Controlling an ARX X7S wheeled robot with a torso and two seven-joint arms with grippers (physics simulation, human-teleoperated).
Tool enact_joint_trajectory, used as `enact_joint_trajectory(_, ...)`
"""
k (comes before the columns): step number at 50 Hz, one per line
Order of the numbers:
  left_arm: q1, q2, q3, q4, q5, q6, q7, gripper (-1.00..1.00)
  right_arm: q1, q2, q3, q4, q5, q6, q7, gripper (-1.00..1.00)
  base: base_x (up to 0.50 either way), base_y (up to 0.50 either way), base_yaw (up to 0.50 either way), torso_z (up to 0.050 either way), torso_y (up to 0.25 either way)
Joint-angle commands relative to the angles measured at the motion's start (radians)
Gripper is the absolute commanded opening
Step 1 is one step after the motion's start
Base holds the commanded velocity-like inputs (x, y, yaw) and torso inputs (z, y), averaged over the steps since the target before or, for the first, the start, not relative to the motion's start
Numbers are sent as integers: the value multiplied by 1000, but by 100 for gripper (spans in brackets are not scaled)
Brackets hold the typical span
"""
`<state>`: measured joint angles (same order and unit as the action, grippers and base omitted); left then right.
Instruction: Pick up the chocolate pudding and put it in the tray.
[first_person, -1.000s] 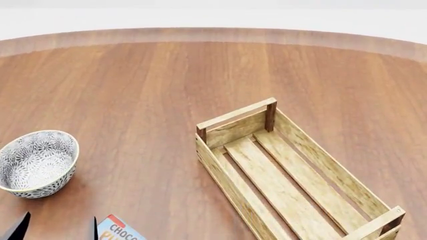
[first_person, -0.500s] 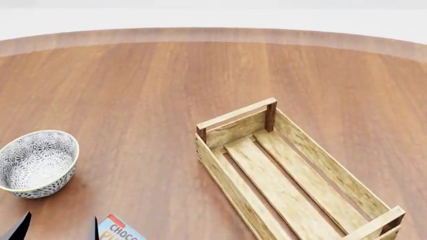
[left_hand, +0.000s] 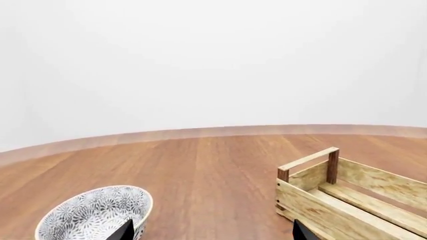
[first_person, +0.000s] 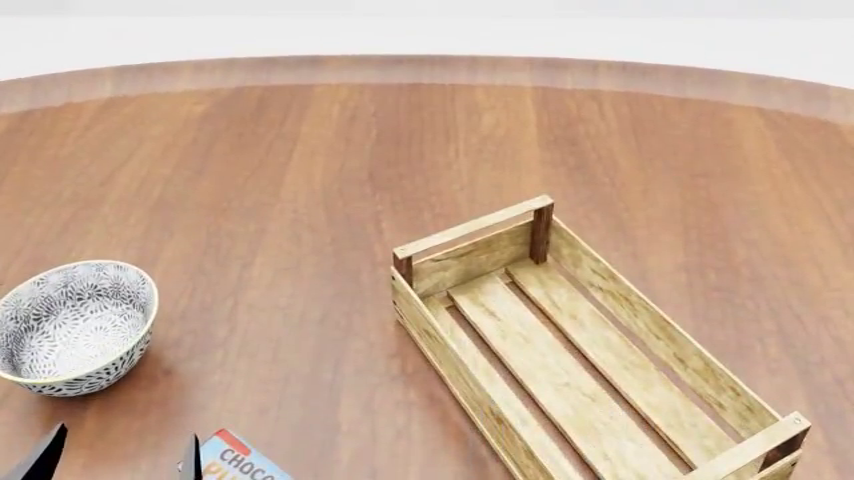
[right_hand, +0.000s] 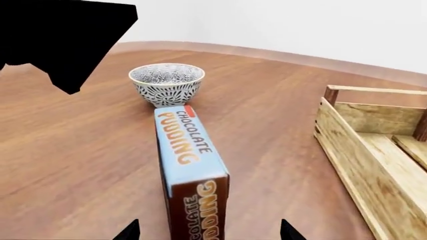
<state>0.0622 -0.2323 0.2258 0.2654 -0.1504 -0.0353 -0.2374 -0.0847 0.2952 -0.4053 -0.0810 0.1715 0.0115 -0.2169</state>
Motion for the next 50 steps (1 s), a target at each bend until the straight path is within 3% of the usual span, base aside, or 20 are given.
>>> enact_joint_trajectory(1,3,-6,5,2,-3,4,-7,100,21,-16,-12,50,5,-18,-6,100,0,0,0,0,0)
enact_joint_trajectory(50,-1,-24,34,6,-9,14,-26,100,135,-76,-60,267,7,-79,-24,100,0,0,0,0,0)
